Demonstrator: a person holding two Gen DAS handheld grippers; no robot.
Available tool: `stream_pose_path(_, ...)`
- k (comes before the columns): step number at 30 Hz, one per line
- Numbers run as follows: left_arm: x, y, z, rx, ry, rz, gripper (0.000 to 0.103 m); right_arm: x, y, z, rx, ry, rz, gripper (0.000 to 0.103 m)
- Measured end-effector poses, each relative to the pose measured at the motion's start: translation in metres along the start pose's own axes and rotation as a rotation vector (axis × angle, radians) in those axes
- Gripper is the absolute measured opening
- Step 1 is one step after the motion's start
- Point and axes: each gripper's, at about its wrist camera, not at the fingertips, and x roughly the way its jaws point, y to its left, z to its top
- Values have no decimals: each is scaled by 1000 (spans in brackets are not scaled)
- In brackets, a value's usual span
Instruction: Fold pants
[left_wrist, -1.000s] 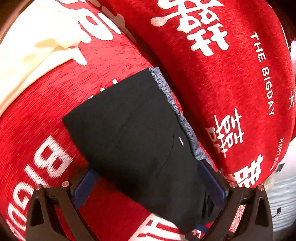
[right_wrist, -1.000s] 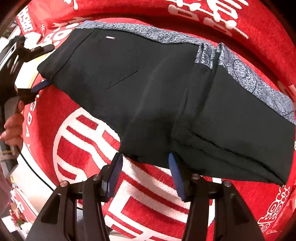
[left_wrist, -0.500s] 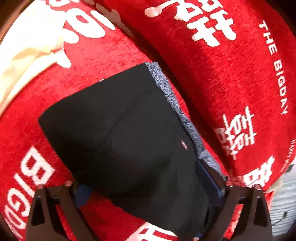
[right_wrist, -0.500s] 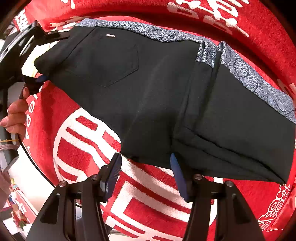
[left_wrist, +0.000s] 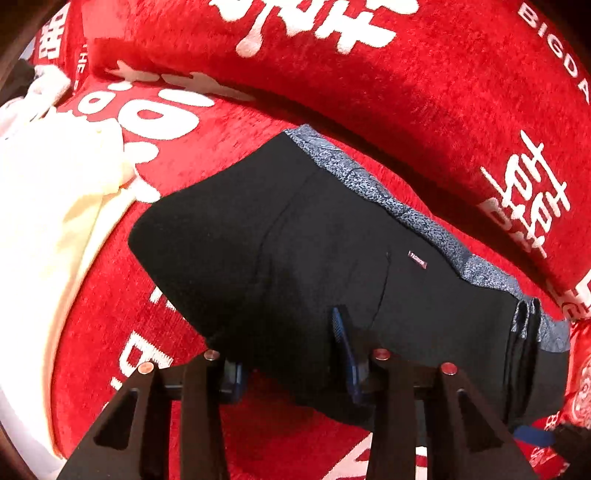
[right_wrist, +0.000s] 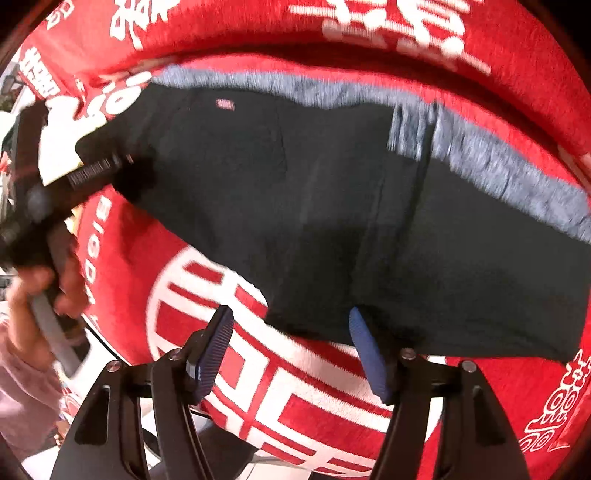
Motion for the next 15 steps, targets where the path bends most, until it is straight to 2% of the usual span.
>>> stream_pose_path(9,3,9,3,-37,30,-24,41,-15,0,20,14,-23,12,70)
stream_pose_path(12,5,13,3,-60,38,-41,44,-20,4,31,-3,-28,14,70)
stream_pose_path(13,6,14,3,-60,36,-43,48,-20,5,35,-6,-27,17,70)
stream_pose_path(15,9,14,3,-69,50,-69,78,-22,6,43,-3,-24,32,70)
